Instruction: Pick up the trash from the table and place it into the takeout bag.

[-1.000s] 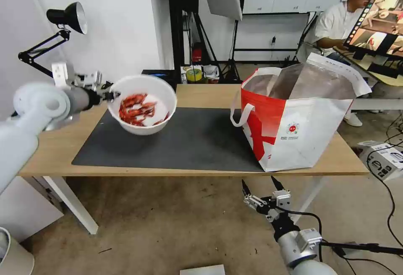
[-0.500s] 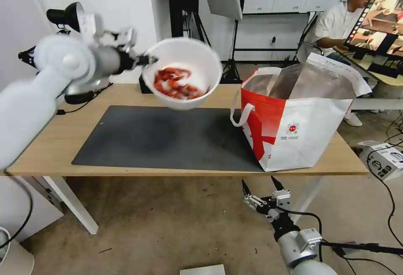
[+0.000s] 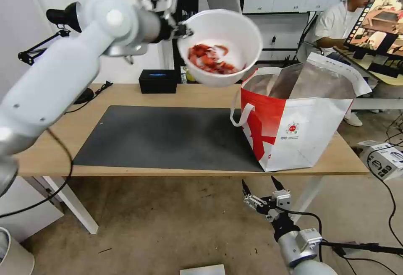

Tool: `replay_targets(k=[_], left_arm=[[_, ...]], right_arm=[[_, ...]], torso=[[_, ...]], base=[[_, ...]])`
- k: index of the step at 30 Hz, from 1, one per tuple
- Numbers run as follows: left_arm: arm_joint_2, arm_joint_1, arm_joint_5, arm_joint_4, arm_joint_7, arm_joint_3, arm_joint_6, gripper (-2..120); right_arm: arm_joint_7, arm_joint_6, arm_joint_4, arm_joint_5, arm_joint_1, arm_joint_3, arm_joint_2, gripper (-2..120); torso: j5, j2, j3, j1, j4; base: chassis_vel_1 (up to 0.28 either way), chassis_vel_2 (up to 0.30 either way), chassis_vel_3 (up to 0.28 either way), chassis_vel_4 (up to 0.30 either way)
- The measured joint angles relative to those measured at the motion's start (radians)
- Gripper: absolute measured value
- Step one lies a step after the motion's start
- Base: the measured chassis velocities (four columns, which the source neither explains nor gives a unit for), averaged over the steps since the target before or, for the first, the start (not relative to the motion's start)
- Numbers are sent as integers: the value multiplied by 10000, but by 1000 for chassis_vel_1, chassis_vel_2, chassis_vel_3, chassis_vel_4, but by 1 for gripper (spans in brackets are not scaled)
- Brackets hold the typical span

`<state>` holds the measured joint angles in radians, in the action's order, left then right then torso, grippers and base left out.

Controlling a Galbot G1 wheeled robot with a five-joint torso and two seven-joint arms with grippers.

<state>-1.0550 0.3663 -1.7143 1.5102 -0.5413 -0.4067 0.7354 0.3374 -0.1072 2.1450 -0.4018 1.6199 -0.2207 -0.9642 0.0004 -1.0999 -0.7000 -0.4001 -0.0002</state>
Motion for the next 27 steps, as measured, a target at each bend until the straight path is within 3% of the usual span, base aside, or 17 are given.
replay_targets(k=[9,14,27], left_arm=[[-1517,331,88,-1001,-67,-273,0,0],[-2522,288,871,-1774,243,-657,-1,0],[-2927,-160,2670,-2102,888,-1300,-505,0]], right_arm=[[0,0,0,0,-1,0,0,100],[0,0,0,0,0,0,0,100],[0,0,-1,0,0,0,0,100]], torso=[[-2,0,0,0,1],[0,0,1,0,-1],[-4,0,0,-1,3]], base=[[0,0,0,0],[0,0,0,0],[0,0,0,0]])
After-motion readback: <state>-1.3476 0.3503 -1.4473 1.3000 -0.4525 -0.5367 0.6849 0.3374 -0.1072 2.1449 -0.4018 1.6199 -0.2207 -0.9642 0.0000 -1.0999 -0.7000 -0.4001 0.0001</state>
